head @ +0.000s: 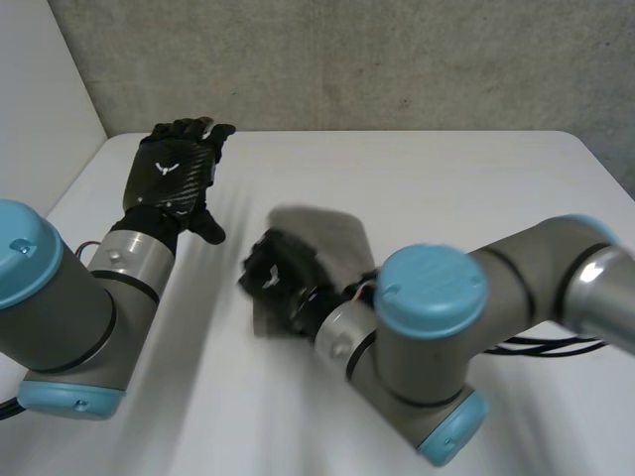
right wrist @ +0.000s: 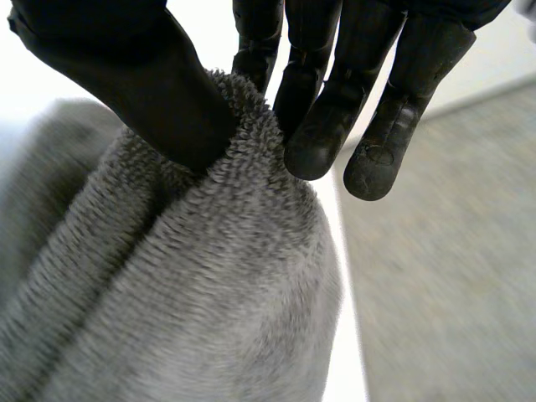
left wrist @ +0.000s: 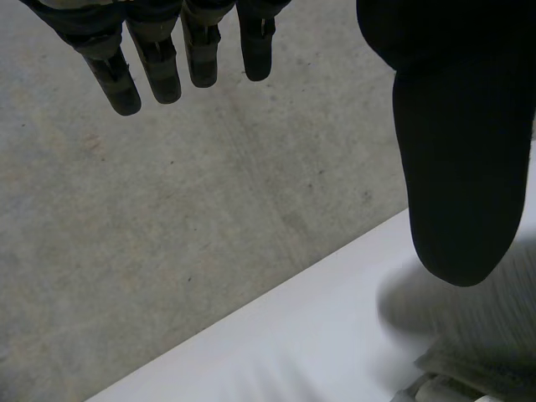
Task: Fold the towel.
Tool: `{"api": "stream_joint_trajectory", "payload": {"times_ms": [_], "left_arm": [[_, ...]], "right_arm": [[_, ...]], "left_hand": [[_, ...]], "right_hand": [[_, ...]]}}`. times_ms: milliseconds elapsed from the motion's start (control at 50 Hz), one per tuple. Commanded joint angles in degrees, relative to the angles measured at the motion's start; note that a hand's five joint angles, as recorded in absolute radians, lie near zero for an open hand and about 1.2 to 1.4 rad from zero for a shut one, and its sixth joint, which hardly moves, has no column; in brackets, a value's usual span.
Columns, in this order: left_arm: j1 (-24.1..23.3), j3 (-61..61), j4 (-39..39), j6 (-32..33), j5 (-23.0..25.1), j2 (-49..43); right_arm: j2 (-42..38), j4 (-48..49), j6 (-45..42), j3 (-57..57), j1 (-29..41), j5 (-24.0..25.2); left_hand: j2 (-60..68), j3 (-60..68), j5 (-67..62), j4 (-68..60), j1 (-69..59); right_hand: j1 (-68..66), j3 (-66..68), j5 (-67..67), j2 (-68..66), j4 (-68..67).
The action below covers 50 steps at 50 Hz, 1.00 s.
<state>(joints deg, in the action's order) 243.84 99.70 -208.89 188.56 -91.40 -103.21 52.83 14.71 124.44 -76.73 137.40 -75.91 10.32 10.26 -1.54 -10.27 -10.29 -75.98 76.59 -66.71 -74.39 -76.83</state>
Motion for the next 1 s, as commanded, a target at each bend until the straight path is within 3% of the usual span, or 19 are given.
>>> {"api": "stream_joint_trajectory", "payload": {"times_ms": [20,40,80,100,120,140,280,300,340,360,400,480,560,780,900,1000], "left_arm": [[1.64,1.2,-0.12,-0.13,0.09,0.03],[1.64,1.2,-0.12,-0.13,0.09,0.03],[1.9,1.11,-0.2,-0.13,0.09,0.03],[1.9,1.11,-0.2,-0.13,0.09,0.03],[1.9,0.85,-0.2,-0.47,0.09,0.03],[1.9,0.5,-0.2,-1.17,0.17,-0.24],[1.9,-0.82,-0.2,-7.84,0.52,-1.29],[1.82,-1.17,-0.12,-9.69,0.61,-1.9],[1.64,-1.61,-0.12,-11.1,0.61,-2.69],[1.64,-1.62,-0.12,-11.11,0.61,-2.7],[0.76,-2.75,0.23,-12.78,0.7,-4.36],[-0.56,-4.16,0.59,-13.4,1.14,-7.09],[-2.84,-5.48,1.11,-13.49,2.72,-12.0],[-3.55,-5.22,0.85,-12.26,2.9,-21.85],[-3.37,-5.66,1.03,-11.64,2.72,-20.98],[-3.28,-5.57,1.47,-11.46,2.37,-11.96]], "right_arm": [[-1.86,-2.06,-1.67,1.41,0.68,3.32],[-1.86,-2.06,-1.66,1.41,0.67,3.31],[1.99,-1.88,2.01,0.28,-0.2,1.65],[2.01,-1.88,2.03,0.27,-0.21,1.64],[4.01,-1.62,5.51,-0.52,-1.08,0.6],[4.03,-1.62,5.55,-0.52,-1.09,0.59],[15.62,1.72,30.81,-7.81,-7.58,-1.26],[15.63,1.72,30.86,-7.82,-7.59,-1.26],[17.3,1.03,40.83,-8.7,-11.79,-1.7],[17.3,1.02,40.88,-8.7,-11.81,-1.7],[17.13,-0.03,49.01,-8.7,-15.57,-1.26],[15.47,-1.26,54.3,-7.82,-17.78,-0.38],[9.42,-4.24,55.55,-4.23,-18.49,1.02],[-4.22,-9.0,55.29,1.23,-17.79,1.82],[-2.82,-9.53,54.15,2.2,-17.7,1.82],[7.87,-9.88,53.71,1.76,-18.66,1.03]], "left_hand": [[0.56,0.62,0.66,-0.62,-0.6],[0.56,0.62,0.66,-0.62,-0.6],[0.4,0.46,0.82,-0.45,-0.43],[0.4,0.46,0.82,-0.45,-0.43],[0.23,0.29,0.99,-0.28,-0.27],[0.06,0.12,1.16,-0.12,-0.1],[0.23,0.29,0.99,-0.28,-0.26],[0.23,0.29,0.99,-0.28,-0.26],[0.39,0.45,0.83,-0.45,-0.43],[0.4,0.46,0.82,-0.45,-0.43],[0.56,0.62,0.66,-0.62,-0.6],[0.73,0.79,0.49,-0.79,-0.77],[1.07,1.13,0.15,-1.12,-1.1],[1.74,1.8,-0.52,-1.8,-1.78],[1.74,1.8,-0.52,-1.8,-1.78],[1.57,1.63,-0.35,-1.63,-1.61]], "right_hand": [[-4.02,3.41,-3.29,-5.61,-3.17],[-4.02,3.41,-3.29,-5.61,-3.17],[47.14,-47.75,47.87,45.55,47.99],[47.39,-48.0,48.12,45.8,48.24],[65.98,-66.59,66.71,64.39,66.83],[65.98,-66.59,66.71,64.39,66.83],[65.98,-66.59,66.71,64.39,66.83],[65.98,-66.59,66.71,64.39,66.83],[65.98,-66.59,66.71,64.39,66.83],[65.98,-66.59,66.71,64.39,66.83],[65.98,-66.59,66.71,64.39,66.83],[65.98,-66.59,66.71,64.39,66.83],[65.98,-66.59,66.71,64.39,66.83],[65.98,-66.59,66.71,64.39,66.83],[65.98,-66.59,66.71,64.39,66.83],[65.98,-66.59,66.71,64.39,66.83]]}}
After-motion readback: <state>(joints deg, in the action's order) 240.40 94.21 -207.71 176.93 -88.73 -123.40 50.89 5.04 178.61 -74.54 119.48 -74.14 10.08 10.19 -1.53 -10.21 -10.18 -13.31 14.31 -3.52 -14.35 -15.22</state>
